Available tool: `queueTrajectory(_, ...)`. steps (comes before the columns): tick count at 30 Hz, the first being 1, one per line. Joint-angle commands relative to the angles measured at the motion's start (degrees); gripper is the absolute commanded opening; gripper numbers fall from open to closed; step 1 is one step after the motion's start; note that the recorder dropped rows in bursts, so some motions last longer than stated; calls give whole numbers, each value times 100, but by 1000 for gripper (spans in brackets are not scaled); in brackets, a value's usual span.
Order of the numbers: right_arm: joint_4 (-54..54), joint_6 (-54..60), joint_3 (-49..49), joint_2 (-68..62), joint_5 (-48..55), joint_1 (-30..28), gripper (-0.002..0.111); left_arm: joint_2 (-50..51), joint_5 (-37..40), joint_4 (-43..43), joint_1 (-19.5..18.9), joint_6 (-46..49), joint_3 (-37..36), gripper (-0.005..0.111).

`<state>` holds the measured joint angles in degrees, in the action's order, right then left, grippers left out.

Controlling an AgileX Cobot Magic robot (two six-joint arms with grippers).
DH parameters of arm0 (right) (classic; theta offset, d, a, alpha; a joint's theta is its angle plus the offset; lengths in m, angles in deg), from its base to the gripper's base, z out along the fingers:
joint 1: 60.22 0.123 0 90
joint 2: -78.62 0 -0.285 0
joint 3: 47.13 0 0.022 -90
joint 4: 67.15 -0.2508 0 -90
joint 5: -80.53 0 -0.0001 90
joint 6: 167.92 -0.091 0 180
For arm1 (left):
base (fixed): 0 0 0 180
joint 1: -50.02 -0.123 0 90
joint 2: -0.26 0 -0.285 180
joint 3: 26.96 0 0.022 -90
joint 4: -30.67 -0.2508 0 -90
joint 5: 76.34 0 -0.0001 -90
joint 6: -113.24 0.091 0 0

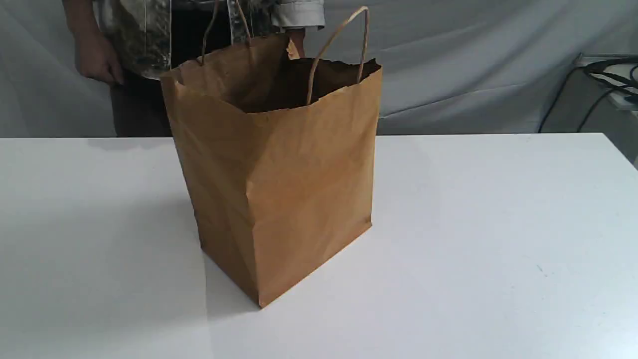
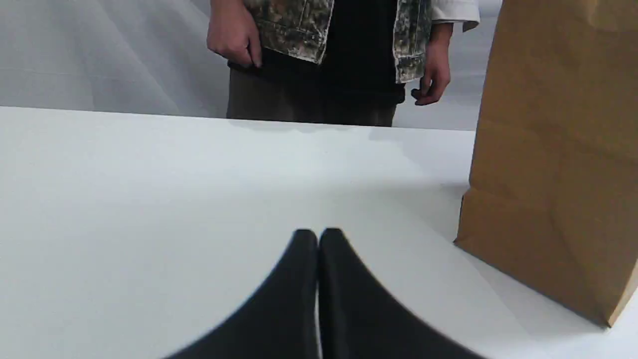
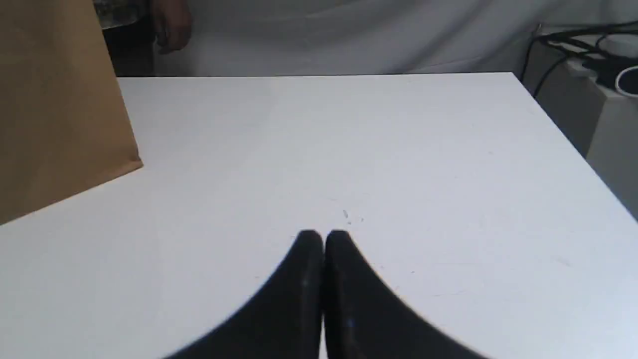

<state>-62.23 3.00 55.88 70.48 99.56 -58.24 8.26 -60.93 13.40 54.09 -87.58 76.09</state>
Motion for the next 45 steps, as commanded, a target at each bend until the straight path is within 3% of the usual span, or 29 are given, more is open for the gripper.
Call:
queueTrajectory(1,-41,-234,-23,36,42,15,0,-22,-18,-10,-23,8,-26,0)
queueTrajectory(10,-41,1411,-23,36,54,15,0,-22,-18,-10,-23,8,-26,0)
queueTrajectory(45,-343,1342,-23,36,42,83,0,-22,-18,-10,-23,7,-26,0)
